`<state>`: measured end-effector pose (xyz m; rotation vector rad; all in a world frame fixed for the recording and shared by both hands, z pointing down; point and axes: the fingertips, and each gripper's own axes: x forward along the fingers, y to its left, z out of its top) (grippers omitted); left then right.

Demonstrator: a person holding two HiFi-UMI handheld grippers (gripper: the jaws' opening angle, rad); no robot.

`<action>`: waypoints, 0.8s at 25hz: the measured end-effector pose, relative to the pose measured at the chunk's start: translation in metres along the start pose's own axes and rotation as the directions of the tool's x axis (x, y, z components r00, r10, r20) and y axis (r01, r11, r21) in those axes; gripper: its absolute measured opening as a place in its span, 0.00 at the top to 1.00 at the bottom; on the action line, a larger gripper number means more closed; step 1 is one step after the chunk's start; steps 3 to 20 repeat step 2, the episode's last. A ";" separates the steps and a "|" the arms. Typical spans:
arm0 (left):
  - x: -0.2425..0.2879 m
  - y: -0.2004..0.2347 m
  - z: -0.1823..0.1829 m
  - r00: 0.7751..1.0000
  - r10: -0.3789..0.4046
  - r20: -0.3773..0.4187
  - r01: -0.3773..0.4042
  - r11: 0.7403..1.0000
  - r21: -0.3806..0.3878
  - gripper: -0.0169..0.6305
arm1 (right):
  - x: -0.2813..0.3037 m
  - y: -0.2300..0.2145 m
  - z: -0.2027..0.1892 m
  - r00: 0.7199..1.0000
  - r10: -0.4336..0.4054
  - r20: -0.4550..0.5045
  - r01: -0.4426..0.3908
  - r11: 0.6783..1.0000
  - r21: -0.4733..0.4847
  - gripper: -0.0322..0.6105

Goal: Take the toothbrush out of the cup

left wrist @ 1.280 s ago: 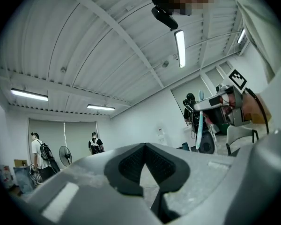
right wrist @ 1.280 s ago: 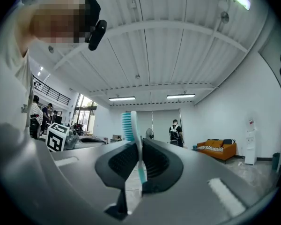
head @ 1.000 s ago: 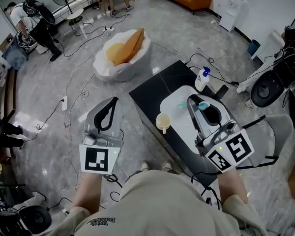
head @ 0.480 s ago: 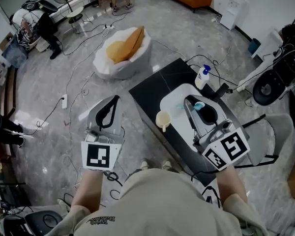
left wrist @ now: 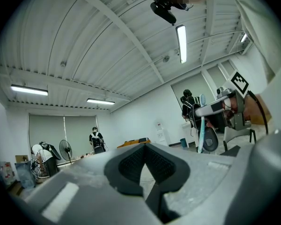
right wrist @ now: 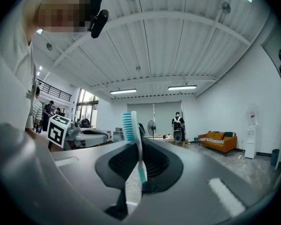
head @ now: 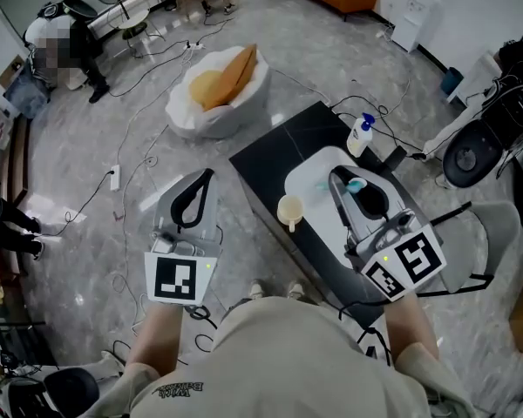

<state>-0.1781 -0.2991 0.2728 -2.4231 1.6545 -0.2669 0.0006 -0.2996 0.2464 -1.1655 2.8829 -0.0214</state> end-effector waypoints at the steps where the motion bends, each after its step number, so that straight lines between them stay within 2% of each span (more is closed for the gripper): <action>1: -0.001 0.000 0.000 1.000 -0.001 0.000 0.001 1.000 0.000 0.97 | 0.000 0.001 0.000 1.000 0.000 -0.001 0.000 1.000 0.000 0.92; 20: -0.001 0.000 0.000 1.000 -0.002 -0.001 0.002 1.000 0.000 0.97 | 0.000 0.002 0.000 1.000 0.001 -0.003 -0.001 1.000 0.000 0.92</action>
